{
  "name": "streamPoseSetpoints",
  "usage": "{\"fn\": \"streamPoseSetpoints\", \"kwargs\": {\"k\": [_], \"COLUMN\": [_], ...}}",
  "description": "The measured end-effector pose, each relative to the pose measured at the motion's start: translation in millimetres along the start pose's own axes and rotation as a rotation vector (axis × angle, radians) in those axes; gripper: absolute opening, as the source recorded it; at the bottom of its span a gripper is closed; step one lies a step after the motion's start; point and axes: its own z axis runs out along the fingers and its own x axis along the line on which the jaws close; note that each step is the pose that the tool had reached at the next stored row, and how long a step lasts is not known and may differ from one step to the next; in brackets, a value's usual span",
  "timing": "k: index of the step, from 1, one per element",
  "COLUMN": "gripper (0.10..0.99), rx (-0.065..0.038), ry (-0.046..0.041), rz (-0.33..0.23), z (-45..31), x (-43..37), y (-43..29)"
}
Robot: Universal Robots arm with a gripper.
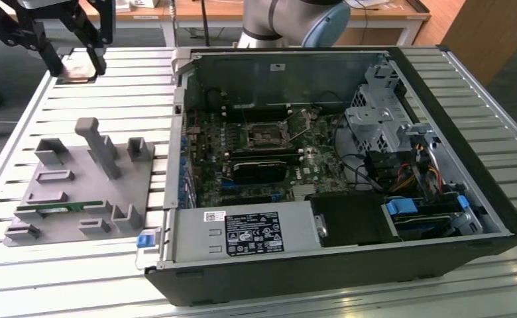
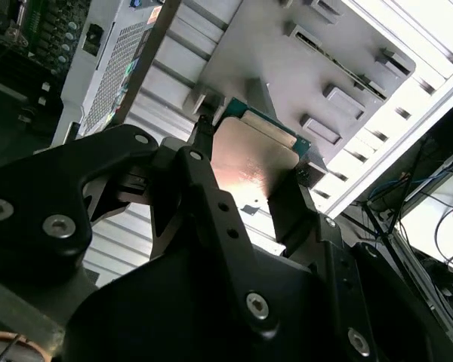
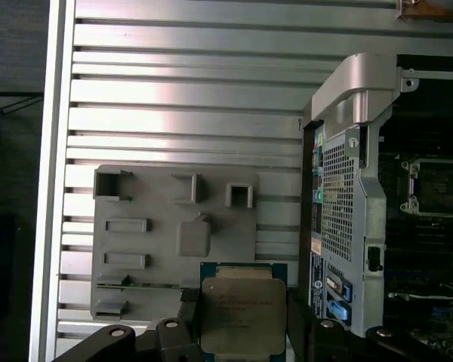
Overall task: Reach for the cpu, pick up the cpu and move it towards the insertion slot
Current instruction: 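Pick up the cpu and move it towards the insertion slot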
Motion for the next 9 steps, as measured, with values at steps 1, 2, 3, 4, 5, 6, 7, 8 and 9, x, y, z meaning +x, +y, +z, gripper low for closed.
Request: {"fn": "streamPoseSetpoints", "kwargs": {"k": [1,2,3,4,5,6,7,8,9], "gripper": [0.541,0.541,0.541,0.541,0.541,0.541,0.541,0.541,0.541], "rx": [0.0,0.0,0.0,0.0,0.0,0.0,0.0,0.0,0.0], "ry": [-0.0002,-0.0002,-0.0001,-0.0001,-0.0001,-0.0001,-0.0001,-0.0001,-0.0001], "rz": [0.0,0.0,0.0,0.0,0.0,0.0,0.0,0.0,0.0], "z": [0.1,0.1,0.0,0.0,0.0,0.0,0.0,-0.1,0.0], "x": [-2.8,-5.7,-8.8,-12.0,-15.1,-18.1,-21.0,-23.9,-27.1], "y": [-0.1,-0.1,-0.1,-0.2,-0.3,-0.4,-0.4,-0.5,-0.5]}}
